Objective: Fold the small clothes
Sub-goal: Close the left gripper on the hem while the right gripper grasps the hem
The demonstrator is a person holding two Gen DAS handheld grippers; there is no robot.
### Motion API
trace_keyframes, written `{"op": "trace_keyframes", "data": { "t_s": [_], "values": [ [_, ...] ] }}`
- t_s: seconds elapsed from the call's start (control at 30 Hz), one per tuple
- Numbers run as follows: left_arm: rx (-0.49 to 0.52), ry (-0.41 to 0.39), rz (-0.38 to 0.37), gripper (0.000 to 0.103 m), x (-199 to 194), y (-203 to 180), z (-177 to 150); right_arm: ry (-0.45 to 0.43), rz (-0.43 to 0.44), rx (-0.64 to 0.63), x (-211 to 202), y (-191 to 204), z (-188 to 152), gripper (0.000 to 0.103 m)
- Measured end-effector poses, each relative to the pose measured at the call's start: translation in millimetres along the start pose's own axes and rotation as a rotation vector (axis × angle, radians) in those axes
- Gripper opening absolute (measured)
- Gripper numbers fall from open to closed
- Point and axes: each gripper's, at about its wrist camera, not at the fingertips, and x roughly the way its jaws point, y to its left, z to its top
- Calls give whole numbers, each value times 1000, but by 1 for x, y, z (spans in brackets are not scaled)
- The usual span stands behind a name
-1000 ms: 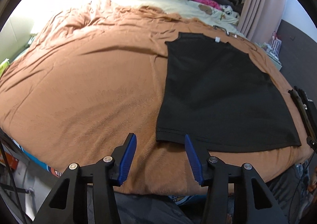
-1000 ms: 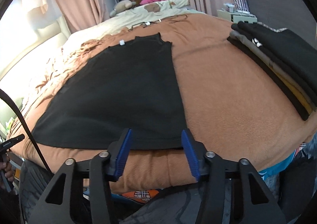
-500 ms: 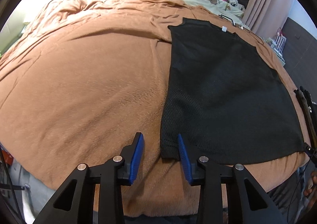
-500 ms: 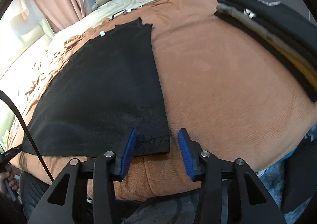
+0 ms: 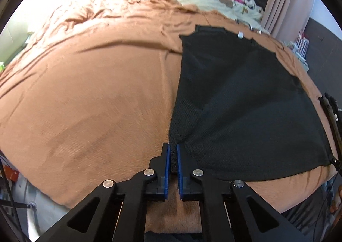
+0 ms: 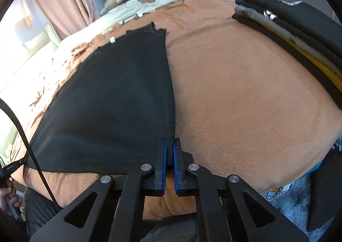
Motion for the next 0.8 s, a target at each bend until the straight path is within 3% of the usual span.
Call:
{"op": "trace_keyframes", "data": {
  "t_s": [0.47,0.8],
  "values": [
    [-30,-119,-37,4,-67,1,9,-114,71,-31,-70,-2,-5,1],
    [-35,-210,-69,4,-125,5,-7,-183,113,-46,-125,-9,-22,1]
  ]
}}
